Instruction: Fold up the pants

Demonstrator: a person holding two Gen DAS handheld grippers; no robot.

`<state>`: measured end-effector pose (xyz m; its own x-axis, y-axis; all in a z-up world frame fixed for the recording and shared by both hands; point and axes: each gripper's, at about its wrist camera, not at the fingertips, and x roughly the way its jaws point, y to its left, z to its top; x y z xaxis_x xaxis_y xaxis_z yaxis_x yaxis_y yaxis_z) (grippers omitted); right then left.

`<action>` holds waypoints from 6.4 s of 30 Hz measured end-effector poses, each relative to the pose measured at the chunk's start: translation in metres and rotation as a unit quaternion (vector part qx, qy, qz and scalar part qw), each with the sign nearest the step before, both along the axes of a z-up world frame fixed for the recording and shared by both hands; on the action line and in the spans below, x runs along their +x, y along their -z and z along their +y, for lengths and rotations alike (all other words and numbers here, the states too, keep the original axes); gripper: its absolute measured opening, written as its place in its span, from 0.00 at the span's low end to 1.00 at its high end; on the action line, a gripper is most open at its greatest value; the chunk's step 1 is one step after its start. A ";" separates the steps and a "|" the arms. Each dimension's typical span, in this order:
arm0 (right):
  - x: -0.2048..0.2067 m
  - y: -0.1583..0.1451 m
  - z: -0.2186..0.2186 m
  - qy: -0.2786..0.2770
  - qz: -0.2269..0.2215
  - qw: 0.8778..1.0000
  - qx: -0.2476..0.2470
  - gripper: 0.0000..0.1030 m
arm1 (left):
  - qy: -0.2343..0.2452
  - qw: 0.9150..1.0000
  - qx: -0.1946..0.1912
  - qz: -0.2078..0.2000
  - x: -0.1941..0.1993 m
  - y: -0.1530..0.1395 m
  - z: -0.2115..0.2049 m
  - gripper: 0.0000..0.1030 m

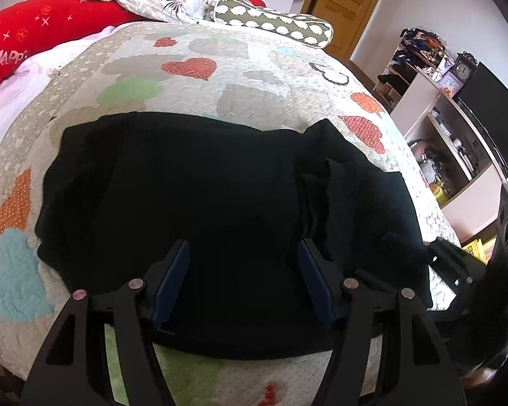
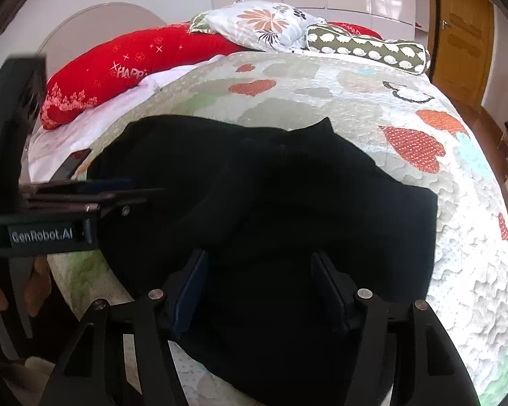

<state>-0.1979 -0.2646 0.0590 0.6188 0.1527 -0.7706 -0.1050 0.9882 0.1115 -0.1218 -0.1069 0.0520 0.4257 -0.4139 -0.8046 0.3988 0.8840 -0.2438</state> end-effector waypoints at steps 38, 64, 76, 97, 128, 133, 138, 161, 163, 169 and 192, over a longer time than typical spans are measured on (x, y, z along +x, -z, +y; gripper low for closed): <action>0.160 -0.012 0.114 -0.154 0.016 0.988 0.004 0.77 | -0.148 0.985 -0.085 0.029 0.003 0.027 0.106 0.79; 0.222 0.025 0.161 -0.229 0.075 0.970 0.028 0.67 | -0.151 0.981 -0.121 0.018 0.017 0.029 0.099 0.73; 0.211 0.002 0.161 -0.245 0.054 0.968 0.017 0.29 | -0.158 0.983 -0.090 0.015 0.016 0.025 0.103 0.29; 0.162 -0.076 0.088 -0.205 -0.035 0.974 0.095 0.26 | -0.098 0.990 -0.059 -0.077 -0.017 -0.041 0.069 0.20; 0.023 -0.028 -0.128 0.035 -0.012 0.991 0.131 0.37 | 0.160 0.983 -0.003 -0.089 -0.081 -0.022 -0.095 0.20; 0.001 -0.021 -0.143 0.079 -0.009 0.986 0.144 0.54 | 0.199 0.976 -0.031 -0.078 -0.090 -0.030 -0.090 0.34; -0.024 -0.035 -0.148 0.094 -0.035 0.982 0.163 0.64 | 0.216 0.971 -0.054 -0.084 -0.093 -0.049 -0.069 0.43; 0.003 0.015 -0.083 0.047 -0.009 0.971 0.235 0.78 | 0.099 0.993 -0.034 -0.059 -0.034 -0.013 -0.029 0.71; 0.009 0.022 -0.078 0.045 -0.008 0.971 0.234 0.47 | 0.098 0.994 -0.034 -0.042 -0.031 -0.004 -0.033 0.71; -0.007 -0.015 -0.069 0.007 -0.062 0.977 0.203 0.21 | 0.094 0.993 -0.040 -0.051 -0.036 -0.014 -0.029 0.71; 0.017 -0.055 -0.091 0.051 -0.065 0.995 0.058 0.53 | 0.112 0.992 -0.017 -0.057 -0.045 -0.007 -0.043 0.72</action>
<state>-0.1812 -0.3558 0.1137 0.7284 0.1679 -0.6642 -0.0261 0.9756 0.2180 -0.1667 -0.1501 0.0592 0.4082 -0.5342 -0.7403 0.6107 0.7625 -0.2136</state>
